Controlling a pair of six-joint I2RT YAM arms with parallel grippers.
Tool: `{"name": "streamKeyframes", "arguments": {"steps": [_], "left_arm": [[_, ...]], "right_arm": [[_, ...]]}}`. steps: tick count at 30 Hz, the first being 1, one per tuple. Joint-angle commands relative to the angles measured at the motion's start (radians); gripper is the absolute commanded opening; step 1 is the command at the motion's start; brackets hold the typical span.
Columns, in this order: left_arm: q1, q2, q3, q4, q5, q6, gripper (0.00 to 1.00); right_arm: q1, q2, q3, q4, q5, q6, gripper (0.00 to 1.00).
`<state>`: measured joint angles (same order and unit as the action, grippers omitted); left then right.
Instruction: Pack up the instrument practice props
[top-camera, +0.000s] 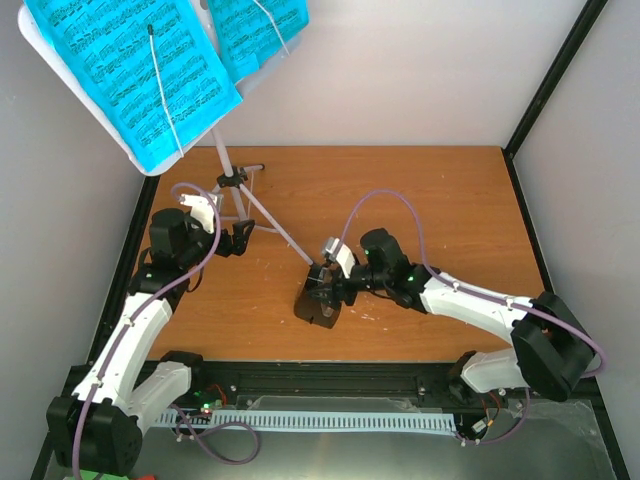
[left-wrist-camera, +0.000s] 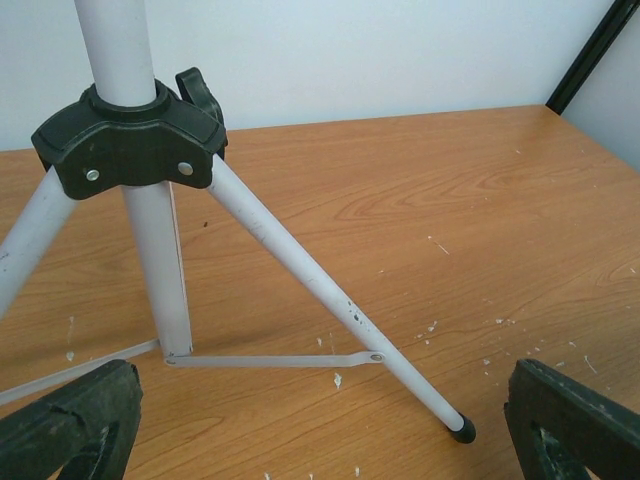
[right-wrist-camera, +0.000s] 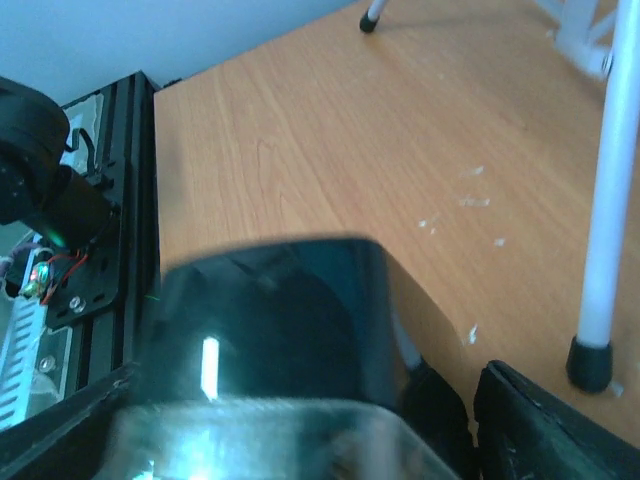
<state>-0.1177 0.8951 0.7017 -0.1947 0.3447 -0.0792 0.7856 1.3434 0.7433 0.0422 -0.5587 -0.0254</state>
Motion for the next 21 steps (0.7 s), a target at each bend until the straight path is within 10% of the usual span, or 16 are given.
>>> {"name": "streamKeyframes", "arguments": {"steps": [1, 21], "left_arm": [[0.004, 0.007, 0.005, 0.026, 0.01, 0.018, 0.99], [0.004, 0.014, 0.005, 0.026, 0.021, 0.006, 1.0]], "right_arm": [[0.016, -0.03, -0.067, 0.037, 0.012, 0.041, 0.79], [0.168, -0.102, -0.177, 0.192, 0.472, 0.107, 0.65]]}}
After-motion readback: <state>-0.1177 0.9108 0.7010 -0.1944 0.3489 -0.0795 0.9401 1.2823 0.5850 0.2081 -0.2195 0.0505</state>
